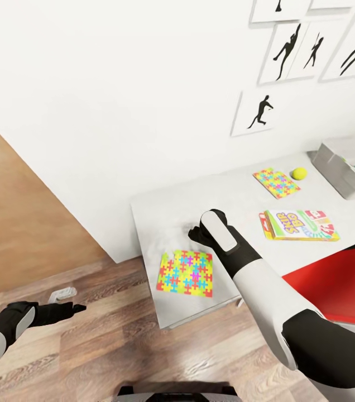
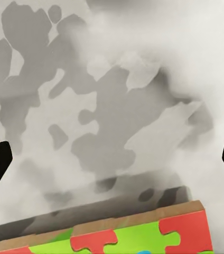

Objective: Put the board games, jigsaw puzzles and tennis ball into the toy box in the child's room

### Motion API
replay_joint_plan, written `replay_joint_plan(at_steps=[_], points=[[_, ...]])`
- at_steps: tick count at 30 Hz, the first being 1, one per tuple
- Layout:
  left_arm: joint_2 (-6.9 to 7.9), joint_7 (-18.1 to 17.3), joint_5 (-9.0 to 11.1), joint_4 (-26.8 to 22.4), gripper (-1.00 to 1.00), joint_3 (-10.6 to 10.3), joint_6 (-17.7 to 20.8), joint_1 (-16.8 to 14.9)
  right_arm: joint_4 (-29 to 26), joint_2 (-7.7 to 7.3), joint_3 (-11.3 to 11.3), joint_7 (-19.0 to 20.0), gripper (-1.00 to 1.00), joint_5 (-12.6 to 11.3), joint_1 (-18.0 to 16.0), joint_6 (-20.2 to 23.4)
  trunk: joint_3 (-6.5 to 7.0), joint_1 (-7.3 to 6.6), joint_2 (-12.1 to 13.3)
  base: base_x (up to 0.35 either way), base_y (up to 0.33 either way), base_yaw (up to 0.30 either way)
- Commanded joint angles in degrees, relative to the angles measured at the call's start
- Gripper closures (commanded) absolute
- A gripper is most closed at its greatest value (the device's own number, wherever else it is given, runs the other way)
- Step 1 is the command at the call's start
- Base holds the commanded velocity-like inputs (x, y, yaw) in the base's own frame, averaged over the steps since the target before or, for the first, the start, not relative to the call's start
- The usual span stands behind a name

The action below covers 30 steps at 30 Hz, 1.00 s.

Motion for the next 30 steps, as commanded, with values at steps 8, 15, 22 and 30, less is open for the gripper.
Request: replay_joint_plan(at_steps=[8, 15, 22, 30], points=[[0.00, -0.07, 0.37, -0.04, -1.00, 0.33, 0.59, -0.02, -0.03, 0.00, 0.05, -0.39, -1.00, -0.31, -0.05, 0.42, -0.84, 0.03, -0.10, 0.000, 0.000, 0.000], [0.03, -0.07, 0.38, -0.02, -1.00, 0.34, 0.59, -0.03, -0.03, 0.00, 0.05, -0.38, -1.00, -0.31, -0.05, 0.44, -1.50, 0.03, -0.10, 0.000, 0.000, 0.000], [0.06, -0.07, 0.37, -0.06, -1.00, 0.35, 0.59, -0.04, -0.03, 0.00, 0.07, -0.38, -1.00, -0.31, 0.05, 0.44, -2.16, 0.03, -0.10, 0.000, 0.000, 0.000], [-0.01, -0.07, 0.37, -0.02, -1.00, 0.34, 0.61, -0.04, -0.03, 0.00, 0.13, -0.38, -1.00, -0.31, 0.16, 0.44, -2.78, 0.03, -0.10, -0.018, 0.000, 0.000]])
